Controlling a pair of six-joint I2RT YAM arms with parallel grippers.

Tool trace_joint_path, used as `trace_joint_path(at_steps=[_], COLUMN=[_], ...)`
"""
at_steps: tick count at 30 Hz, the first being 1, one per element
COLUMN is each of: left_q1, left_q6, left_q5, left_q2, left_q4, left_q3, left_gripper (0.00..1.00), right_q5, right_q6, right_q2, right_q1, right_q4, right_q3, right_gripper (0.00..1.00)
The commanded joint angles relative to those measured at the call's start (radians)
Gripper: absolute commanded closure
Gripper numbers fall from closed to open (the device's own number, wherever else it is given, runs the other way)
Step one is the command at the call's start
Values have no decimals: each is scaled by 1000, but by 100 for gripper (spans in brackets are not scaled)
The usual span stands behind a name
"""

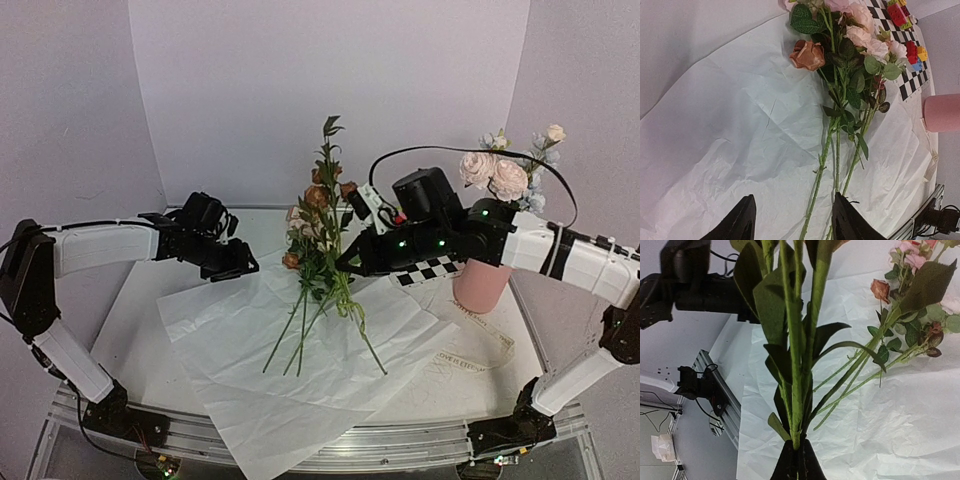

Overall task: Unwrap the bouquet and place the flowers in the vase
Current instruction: Pick up the fake flower from the wrapping paper.

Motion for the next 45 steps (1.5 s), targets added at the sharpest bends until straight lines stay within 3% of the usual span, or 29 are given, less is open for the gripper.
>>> trace_joint_path(at_steps=[1,9,21,45], left_q1=[5,5,5,5], left_q6=[2,8,-7,-18], left_q5=[-24,-24,-22,15], left_q2=[32,76,79,101], left_q4=[30,31,31,32], left_q3=[82,141,133,147], left_gripper=[47,47,47,48], right_q5=[-1,25,214,1142], right_q6=[-64,-196,-305,-683], right_q2=[-100,-119,-167,-396], right_q1=[5,5,6,3], right_q4=[71,67,65,101], right_q3=[12,182,352,382], right_gripper=[100,100,100,100])
